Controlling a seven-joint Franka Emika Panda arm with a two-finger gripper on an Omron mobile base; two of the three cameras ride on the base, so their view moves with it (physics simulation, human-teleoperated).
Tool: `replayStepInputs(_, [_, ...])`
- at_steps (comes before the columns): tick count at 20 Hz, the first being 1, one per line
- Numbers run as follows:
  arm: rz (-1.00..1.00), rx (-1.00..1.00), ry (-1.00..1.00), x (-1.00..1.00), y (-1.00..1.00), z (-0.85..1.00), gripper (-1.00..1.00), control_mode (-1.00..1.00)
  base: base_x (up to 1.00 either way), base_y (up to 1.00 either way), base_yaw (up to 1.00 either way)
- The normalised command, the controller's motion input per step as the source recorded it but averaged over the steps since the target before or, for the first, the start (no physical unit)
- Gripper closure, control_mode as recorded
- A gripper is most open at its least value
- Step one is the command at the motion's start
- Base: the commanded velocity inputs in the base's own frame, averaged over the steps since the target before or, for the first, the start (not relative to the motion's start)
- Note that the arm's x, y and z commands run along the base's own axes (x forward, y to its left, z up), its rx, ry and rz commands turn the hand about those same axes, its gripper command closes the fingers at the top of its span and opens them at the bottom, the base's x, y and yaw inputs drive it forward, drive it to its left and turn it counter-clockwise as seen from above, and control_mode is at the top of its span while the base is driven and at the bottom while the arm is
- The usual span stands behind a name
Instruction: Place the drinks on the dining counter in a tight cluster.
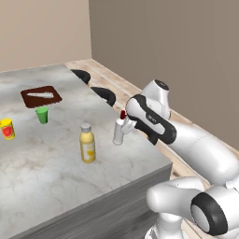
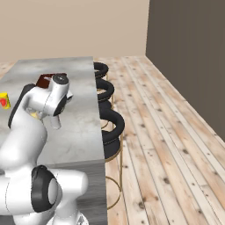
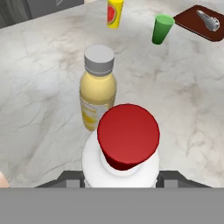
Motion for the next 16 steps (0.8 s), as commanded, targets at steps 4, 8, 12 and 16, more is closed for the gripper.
replayStepInputs(4, [0.03,0.0,0.01,0.14,0.07,0.0,1.0,-1.0,0.0,0.0,0.0])
replayStepInputs(8, [0.0,0.0,0.1,0.14,0.17,0.0,1.0,-1.0,0.0,0.0,0.0])
replayStepInputs(12, [0.1,0.0,0.08,0.0,0.31,-0.23,1.0,-1.0,0.0,0.0,0.0])
replayStepInputs(16, [0.13,0.0,0.0,0.08,0.26,-0.46,1.0,-1.0,0.0,0.0,0.0])
